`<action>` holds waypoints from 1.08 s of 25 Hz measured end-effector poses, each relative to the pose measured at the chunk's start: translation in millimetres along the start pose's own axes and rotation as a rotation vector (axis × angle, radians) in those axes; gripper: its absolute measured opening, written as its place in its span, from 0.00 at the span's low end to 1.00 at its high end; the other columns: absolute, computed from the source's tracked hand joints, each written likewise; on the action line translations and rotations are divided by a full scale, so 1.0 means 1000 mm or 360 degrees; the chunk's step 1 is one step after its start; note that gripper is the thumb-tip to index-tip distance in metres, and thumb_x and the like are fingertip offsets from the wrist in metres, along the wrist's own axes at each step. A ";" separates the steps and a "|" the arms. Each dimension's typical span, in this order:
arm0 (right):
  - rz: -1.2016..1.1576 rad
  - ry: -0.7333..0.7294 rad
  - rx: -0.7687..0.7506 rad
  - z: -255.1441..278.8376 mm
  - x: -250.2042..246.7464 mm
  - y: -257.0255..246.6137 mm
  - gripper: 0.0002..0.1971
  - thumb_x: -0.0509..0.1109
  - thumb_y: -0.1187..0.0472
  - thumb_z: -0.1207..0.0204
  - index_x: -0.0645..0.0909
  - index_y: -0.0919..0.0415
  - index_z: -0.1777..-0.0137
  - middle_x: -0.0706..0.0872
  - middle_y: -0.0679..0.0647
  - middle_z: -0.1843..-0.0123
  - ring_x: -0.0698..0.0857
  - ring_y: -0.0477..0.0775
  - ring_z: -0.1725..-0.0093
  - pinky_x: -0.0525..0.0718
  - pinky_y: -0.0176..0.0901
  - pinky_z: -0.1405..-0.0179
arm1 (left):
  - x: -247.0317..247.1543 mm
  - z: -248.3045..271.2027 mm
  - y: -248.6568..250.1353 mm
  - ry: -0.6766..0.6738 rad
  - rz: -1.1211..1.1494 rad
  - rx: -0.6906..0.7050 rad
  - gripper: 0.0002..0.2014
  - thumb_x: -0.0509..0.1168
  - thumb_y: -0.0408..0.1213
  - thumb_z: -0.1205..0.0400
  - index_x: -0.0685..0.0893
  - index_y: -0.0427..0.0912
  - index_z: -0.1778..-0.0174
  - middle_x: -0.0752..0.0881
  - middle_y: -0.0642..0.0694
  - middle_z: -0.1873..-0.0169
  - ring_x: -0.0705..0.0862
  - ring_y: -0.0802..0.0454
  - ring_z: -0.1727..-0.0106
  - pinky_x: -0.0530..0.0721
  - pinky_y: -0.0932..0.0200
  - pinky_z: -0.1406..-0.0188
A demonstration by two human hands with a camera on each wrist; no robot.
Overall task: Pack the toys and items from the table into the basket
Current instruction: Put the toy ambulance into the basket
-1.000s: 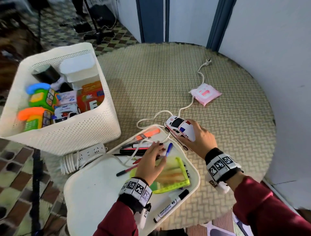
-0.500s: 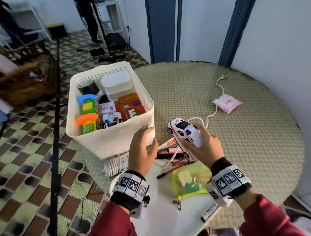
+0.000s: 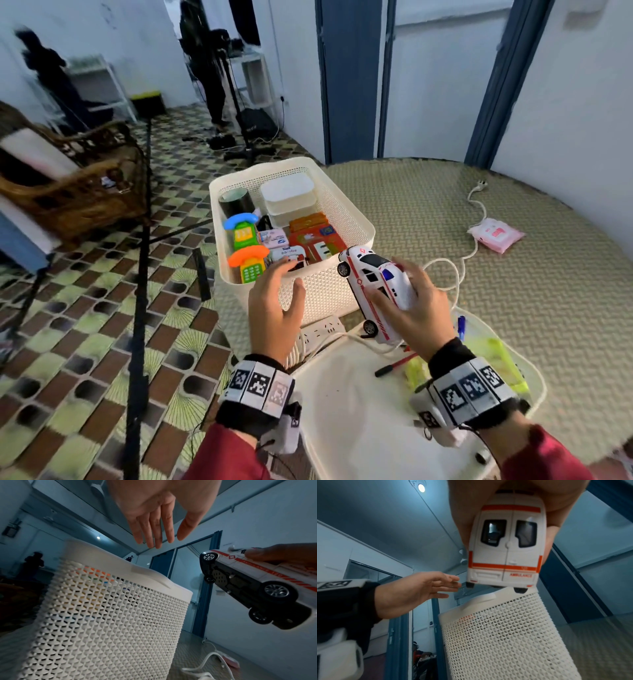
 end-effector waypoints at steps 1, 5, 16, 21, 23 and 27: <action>-0.0005 -0.0024 -0.0013 -0.002 0.003 -0.004 0.30 0.77 0.45 0.33 0.76 0.54 0.33 0.88 0.48 0.50 0.87 0.51 0.50 0.79 0.39 0.51 | -0.005 -0.002 -0.001 0.0024 0.0007 -0.0009 0.17 0.60 0.41 0.20 0.84 0.33 0.42 0.83 0.50 0.42 0.80 0.61 0.39 0.73 0.73 0.37; -0.0023 -0.0100 -0.0065 -0.016 0.013 -0.022 0.30 0.75 0.42 0.33 0.76 0.52 0.32 0.88 0.48 0.46 0.86 0.51 0.46 0.83 0.47 0.44 | -0.024 -0.011 -0.007 0.0082 -0.0008 -0.0080 0.17 0.60 0.43 0.20 0.84 0.36 0.42 0.84 0.48 0.41 0.80 0.59 0.38 0.72 0.75 0.36; -0.0121 -0.0233 -0.0221 -0.100 0.065 -0.091 0.28 0.70 0.34 0.34 0.76 0.43 0.36 0.85 0.49 0.41 0.85 0.51 0.43 0.85 0.57 0.45 | -0.067 -0.088 -0.096 0.0129 -0.0085 -0.0444 0.12 0.65 0.34 0.17 0.82 0.40 0.37 0.83 0.45 0.40 0.78 0.54 0.39 0.72 0.62 0.40; 0.0025 -0.0378 -0.0008 -0.169 0.104 -0.114 0.21 0.72 0.48 0.27 0.77 0.50 0.35 0.81 0.49 0.40 0.81 0.40 0.53 0.79 0.33 0.56 | -0.058 -0.133 -0.164 -0.0185 -0.0101 -0.0652 0.21 0.66 0.33 0.18 0.76 0.37 0.29 0.78 0.38 0.32 0.74 0.43 0.29 0.67 0.57 0.32; 0.0133 -0.0467 0.0102 -0.192 0.128 -0.116 0.19 0.70 0.51 0.25 0.77 0.50 0.34 0.80 0.52 0.43 0.79 0.41 0.58 0.74 0.34 0.62 | -0.054 -0.150 -0.185 -0.0281 -0.0044 -0.0708 0.25 0.69 0.33 0.22 0.74 0.36 0.27 0.78 0.38 0.32 0.74 0.43 0.29 0.69 0.54 0.30; 0.0332 -0.0583 0.0254 -0.224 0.173 -0.107 0.22 0.72 0.50 0.27 0.77 0.50 0.33 0.80 0.55 0.40 0.78 0.53 0.45 0.78 0.41 0.57 | -0.046 -0.165 -0.211 -0.0392 0.0295 -0.0912 0.28 0.68 0.24 0.28 0.75 0.46 0.32 0.81 0.45 0.39 0.81 0.51 0.41 0.74 0.58 0.44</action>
Point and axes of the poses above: each hand's wrist, its own z-axis away from the middle knuckle, its own x-axis out of the palm, y = z × x, the point moved 2 cm from there along -z, towards the middle knuckle
